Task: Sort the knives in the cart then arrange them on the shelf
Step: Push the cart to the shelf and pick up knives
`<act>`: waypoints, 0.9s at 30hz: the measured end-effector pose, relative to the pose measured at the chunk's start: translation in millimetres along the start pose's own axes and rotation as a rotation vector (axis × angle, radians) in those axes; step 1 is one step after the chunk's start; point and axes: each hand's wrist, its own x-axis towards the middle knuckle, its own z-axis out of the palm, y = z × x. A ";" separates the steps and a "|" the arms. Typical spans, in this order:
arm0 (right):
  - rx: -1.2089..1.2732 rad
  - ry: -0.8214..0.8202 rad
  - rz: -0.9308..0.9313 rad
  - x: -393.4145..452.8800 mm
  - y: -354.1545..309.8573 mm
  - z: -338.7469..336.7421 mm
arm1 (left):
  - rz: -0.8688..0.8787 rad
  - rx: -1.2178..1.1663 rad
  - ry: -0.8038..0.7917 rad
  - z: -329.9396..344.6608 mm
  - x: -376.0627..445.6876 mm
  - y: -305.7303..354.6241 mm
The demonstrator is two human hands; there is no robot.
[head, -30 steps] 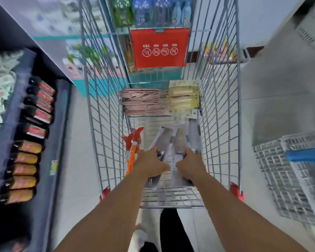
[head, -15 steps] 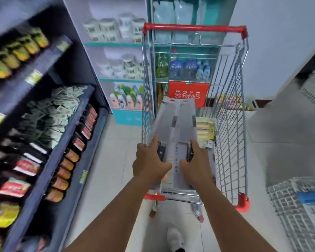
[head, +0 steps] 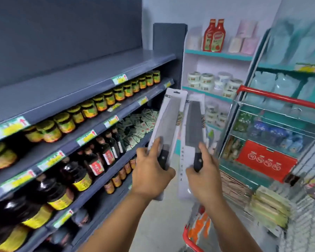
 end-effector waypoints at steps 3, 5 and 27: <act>0.013 -0.111 -0.114 -0.5 -37.3 21.6 | -0.100 -0.012 0.145 -38.6 -6.8 -18.9; 0.031 -0.190 -0.169 -6.7 -62.7 40.9 | -0.160 -0.006 0.223 -65.9 -15.5 -34.0; 0.169 -0.887 -0.584 -280.3 -324.0 305.7 | -0.675 0.138 0.764 -389.6 -238.1 -259.7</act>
